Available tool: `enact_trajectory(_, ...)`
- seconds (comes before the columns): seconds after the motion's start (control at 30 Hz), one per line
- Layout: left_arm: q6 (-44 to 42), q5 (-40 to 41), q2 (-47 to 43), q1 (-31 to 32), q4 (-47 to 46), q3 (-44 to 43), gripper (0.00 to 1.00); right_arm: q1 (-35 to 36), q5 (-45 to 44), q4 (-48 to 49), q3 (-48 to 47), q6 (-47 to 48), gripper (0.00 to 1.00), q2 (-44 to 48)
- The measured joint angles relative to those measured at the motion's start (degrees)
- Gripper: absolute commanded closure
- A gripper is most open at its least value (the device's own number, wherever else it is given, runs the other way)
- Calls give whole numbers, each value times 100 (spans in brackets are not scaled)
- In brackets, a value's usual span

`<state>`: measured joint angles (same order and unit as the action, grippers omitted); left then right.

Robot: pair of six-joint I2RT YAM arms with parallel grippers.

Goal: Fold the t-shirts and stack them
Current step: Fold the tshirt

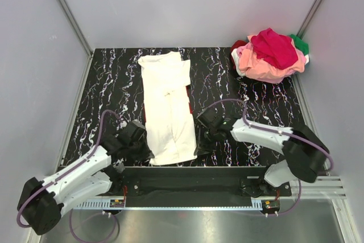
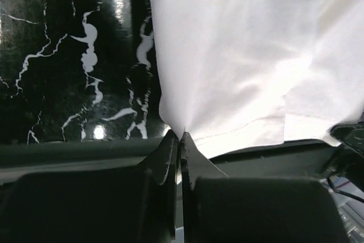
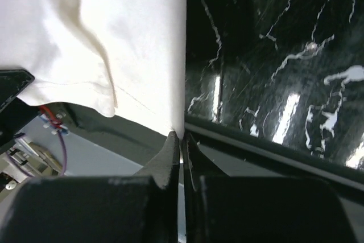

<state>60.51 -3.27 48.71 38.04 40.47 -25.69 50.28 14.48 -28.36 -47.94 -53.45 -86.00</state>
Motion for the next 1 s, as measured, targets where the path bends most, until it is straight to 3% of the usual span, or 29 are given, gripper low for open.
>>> enact_trajectory(0.13,-17,85,-339,2,605,-739,100,28,-144,-463,-225,-50,100,627)
enact_trajectory(0.27,-212,98,-127,-153,874,-1508,100,-7,-374,-935,-920,57,100,575)
enact_trajectory(0.37,-533,26,267,-664,953,-1910,100,-245,-417,-1056,-1475,240,100,313)
enact_trajectory(0.6,-1408,-238,1569,-1617,1034,-2782,100,-1222,-374,-1307,-2662,848,100,-758)
enact_trajectory(1.0,-2361,-627,3445,-2505,857,-3982,100,-1829,-70,-1897,-5313,1818,100,-3045)
